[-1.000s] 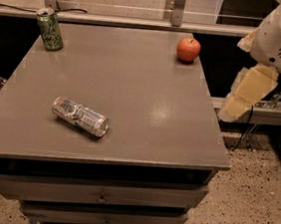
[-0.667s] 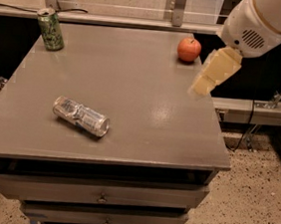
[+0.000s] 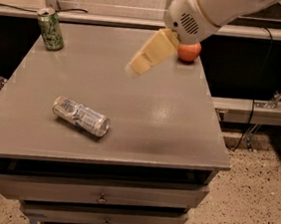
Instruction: Place redbull can upright
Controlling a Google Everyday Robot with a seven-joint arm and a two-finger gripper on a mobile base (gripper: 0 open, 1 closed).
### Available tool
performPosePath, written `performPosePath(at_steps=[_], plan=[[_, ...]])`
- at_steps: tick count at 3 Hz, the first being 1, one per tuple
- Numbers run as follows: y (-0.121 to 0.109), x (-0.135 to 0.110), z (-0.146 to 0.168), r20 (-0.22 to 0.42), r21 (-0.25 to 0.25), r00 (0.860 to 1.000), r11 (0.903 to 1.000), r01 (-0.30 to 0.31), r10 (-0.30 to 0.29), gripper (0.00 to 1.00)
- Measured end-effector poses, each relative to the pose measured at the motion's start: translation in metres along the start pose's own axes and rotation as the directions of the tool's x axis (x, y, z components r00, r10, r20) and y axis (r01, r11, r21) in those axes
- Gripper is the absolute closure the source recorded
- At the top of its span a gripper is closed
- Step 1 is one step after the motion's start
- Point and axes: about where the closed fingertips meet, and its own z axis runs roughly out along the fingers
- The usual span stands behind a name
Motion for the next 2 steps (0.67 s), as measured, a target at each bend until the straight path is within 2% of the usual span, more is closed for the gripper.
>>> performPosePath(at_steps=[1, 2], plan=[[0.0492, -0.0552, 0.0324, 0.143, -0.129, 0.99, 0.9915, 0.013, 0.006, 0.0], [0.0489, -0.0547, 0.0322, 0.142, -0.128, 0.99, 0.9917, 0.013, 0.005, 0.0]])
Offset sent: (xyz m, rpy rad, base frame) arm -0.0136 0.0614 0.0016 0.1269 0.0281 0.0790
